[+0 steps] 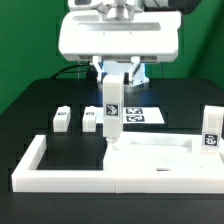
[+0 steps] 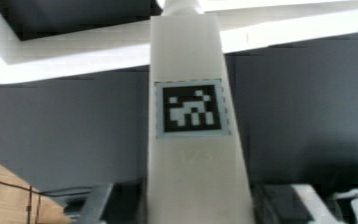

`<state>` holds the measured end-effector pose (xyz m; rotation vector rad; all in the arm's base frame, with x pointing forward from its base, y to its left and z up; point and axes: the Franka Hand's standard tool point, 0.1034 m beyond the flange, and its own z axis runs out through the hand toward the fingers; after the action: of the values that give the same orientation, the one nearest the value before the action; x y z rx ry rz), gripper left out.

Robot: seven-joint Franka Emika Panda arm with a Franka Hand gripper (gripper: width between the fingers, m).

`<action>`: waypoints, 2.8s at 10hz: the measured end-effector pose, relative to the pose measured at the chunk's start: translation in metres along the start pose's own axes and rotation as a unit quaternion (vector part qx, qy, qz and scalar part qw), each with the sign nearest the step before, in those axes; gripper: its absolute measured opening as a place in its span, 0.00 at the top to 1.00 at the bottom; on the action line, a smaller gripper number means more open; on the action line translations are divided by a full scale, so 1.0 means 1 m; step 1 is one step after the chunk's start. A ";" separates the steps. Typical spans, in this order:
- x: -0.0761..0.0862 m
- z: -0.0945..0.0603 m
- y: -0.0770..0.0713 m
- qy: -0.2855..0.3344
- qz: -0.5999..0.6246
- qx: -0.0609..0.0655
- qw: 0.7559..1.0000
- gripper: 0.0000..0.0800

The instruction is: Assemble desk

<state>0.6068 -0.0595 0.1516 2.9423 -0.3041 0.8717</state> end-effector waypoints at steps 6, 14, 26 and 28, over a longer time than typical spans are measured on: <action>-0.007 0.011 -0.002 -0.007 -0.004 -0.003 1.000 0.64; -0.014 0.022 0.004 0.010 -0.009 -0.016 1.000 0.64; 0.008 0.020 -0.003 -0.090 0.016 0.024 0.996 0.19; -0.003 0.031 0.000 -0.146 0.020 0.034 0.988 0.19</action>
Offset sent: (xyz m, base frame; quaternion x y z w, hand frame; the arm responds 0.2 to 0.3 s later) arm 0.0098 0.0007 -0.0047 0.0018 0.0052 0.0041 1.0000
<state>0.6210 -0.0620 0.1241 3.1357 -0.3545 0.4588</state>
